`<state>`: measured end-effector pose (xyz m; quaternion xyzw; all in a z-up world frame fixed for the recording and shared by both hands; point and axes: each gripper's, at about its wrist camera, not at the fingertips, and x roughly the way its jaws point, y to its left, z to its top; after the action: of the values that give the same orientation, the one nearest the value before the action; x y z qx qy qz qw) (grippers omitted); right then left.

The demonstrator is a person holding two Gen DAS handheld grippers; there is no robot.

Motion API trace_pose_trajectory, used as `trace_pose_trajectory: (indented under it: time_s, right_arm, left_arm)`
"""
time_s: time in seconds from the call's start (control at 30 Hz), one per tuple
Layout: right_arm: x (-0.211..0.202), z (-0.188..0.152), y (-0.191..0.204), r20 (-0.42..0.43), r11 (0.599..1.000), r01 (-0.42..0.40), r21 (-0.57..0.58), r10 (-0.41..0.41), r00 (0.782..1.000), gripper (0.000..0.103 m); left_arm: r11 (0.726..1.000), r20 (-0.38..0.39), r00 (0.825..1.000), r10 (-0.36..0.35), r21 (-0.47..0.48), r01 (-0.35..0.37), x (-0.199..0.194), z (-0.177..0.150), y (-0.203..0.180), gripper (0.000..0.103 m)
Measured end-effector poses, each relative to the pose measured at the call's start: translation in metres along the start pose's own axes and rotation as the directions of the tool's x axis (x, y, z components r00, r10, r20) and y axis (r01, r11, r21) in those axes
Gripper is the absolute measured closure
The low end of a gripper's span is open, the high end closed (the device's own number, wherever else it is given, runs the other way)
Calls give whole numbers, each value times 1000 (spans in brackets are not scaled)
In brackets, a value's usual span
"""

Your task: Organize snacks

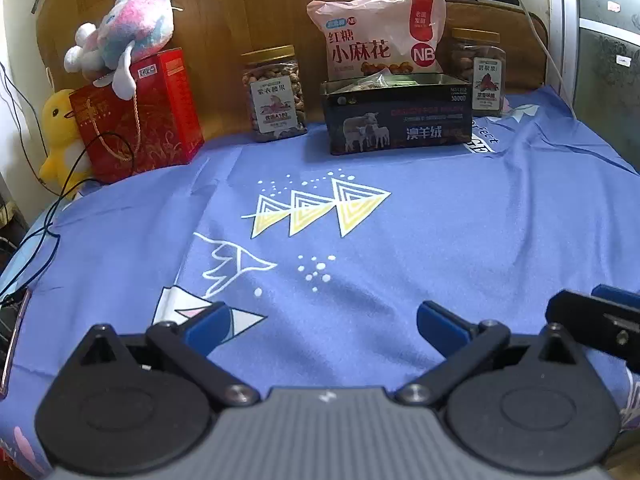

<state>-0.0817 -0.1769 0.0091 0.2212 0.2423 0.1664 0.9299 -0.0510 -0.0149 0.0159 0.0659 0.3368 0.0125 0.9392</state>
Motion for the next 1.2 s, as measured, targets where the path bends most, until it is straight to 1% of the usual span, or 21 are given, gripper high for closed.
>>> trace_pose_trajectory:
  time_s: [0.33, 0.53, 1.2]
  right_arm:
    - [-3, 0, -1, 5, 1000, 2, -1, -2, 1000, 15]
    - [-2, 0, -6, 21, 1000, 8, 23, -8, 1000, 14]
    - [11, 1, -15, -12, 997, 3, 74, -2, 1000, 14]
  left_arm:
    - [1000, 12, 1000, 12, -16, -12, -2, -2, 3, 0]
    - [1000, -5, 1000, 25, -11, -25, 4, -2, 1, 0]
    - [998, -31, 998, 59, 29, -58, 20, 0, -3, 0]
